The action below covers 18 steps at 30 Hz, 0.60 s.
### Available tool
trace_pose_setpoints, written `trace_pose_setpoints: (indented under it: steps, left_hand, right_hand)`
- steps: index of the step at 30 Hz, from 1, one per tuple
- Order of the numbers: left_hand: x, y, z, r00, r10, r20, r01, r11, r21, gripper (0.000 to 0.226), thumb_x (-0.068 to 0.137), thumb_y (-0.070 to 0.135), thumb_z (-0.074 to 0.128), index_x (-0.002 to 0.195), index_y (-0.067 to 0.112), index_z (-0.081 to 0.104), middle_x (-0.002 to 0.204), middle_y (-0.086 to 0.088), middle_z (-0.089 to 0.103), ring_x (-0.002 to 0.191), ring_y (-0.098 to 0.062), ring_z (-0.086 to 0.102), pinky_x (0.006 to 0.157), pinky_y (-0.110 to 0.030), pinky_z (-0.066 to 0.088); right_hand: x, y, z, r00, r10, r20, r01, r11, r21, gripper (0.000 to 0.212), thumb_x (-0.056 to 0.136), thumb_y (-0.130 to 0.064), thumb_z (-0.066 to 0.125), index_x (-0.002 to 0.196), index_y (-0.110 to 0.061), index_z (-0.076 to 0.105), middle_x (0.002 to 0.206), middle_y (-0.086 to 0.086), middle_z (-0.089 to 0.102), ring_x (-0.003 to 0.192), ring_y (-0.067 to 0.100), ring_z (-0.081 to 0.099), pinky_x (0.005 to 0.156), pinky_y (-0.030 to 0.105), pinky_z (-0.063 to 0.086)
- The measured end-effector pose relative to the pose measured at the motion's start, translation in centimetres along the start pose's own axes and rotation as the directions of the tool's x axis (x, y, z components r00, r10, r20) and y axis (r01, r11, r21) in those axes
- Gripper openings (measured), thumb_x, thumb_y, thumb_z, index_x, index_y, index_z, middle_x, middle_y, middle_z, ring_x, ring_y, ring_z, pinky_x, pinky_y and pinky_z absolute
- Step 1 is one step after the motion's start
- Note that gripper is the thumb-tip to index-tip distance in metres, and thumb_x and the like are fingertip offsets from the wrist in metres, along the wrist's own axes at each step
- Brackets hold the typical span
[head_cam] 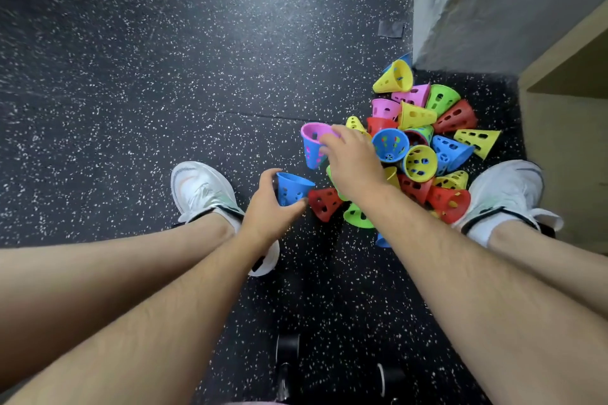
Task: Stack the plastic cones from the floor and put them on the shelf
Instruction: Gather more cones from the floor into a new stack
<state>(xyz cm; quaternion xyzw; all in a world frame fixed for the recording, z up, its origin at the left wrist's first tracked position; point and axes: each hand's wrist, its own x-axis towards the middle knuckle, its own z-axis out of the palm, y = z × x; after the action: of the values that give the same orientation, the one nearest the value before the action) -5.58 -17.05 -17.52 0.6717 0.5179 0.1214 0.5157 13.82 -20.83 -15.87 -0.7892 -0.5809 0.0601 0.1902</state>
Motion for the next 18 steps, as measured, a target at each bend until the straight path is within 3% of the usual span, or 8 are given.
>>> trace_pose_setpoints:
  steps: [3,6,10,14,18]
  left_hand:
    - [0.2,0.4,-0.1,1.0,0.013,0.028,-0.012,1.0,-0.009,0.075,0.077,0.031,0.084,0.14,0.026,0.042,0.122,0.006,0.064,0.105,-0.002,0.066,0.1,-0.04,0.054]
    - [0.2,1.0,0.0,0.997,0.043,0.065,-0.043,0.999,0.003,0.075,0.077,0.032,0.083,0.139,0.034,0.041,0.122,0.008,0.066,0.103,-0.005,0.068,0.098,-0.041,0.055]
    - [-0.1,1.7,0.6,0.987,0.079,0.139,-0.074,0.996,-0.044,0.085,0.078,0.026,0.082,0.148,0.035,0.034,0.12,0.006,0.067,0.1,-0.006,0.068,0.095,-0.033,0.055]
    - [-0.9,1.9,1.5,0.985,0.052,0.164,-0.045,0.998,-0.047,0.084,0.084,0.012,0.077,0.152,0.028,0.03,0.122,0.002,0.066,0.09,-0.004,0.064,0.086,-0.022,0.052]
    - [-1.3,1.6,1.8,0.995,0.009,0.099,-0.004,0.999,-0.052,0.073,0.085,-0.001,0.072,0.143,0.021,0.034,0.115,0.003,0.057,0.083,-0.001,0.059,0.072,-0.009,0.048]
  right_hand:
    - [-0.8,-0.3,-1.8,0.994,0.07,-0.087,-0.042,0.955,0.293,0.018,0.098,-0.017,0.05,0.105,-0.009,0.064,0.109,0.008,0.064,0.101,0.032,0.055,0.09,0.043,0.045]
    - [-2.4,-0.9,-2.7,0.999,0.044,0.027,-0.051,0.917,0.395,0.02,0.1,-0.019,0.05,0.111,-0.011,0.064,0.109,0.004,0.065,0.103,0.023,0.056,0.093,0.04,0.044]
    - [-5.2,-1.9,-2.8,0.982,-0.004,0.188,-0.075,0.907,0.413,0.021,0.097,-0.023,0.055,0.113,-0.016,0.066,0.113,0.0,0.067,0.108,0.018,0.057,0.096,0.032,0.043]
    - [-6.5,-2.0,-1.9,0.955,0.069,0.289,-0.195,0.879,0.436,0.03,0.091,-0.025,0.053,0.121,-0.023,0.059,0.114,-0.007,0.065,0.106,0.012,0.056,0.094,0.031,0.045]
    - [-6.2,-1.3,-0.3,0.983,0.116,0.146,-0.158,0.932,0.327,0.021,0.088,-0.013,0.05,0.105,-0.016,0.062,0.115,-0.001,0.06,0.113,0.019,0.051,0.103,0.041,0.04]
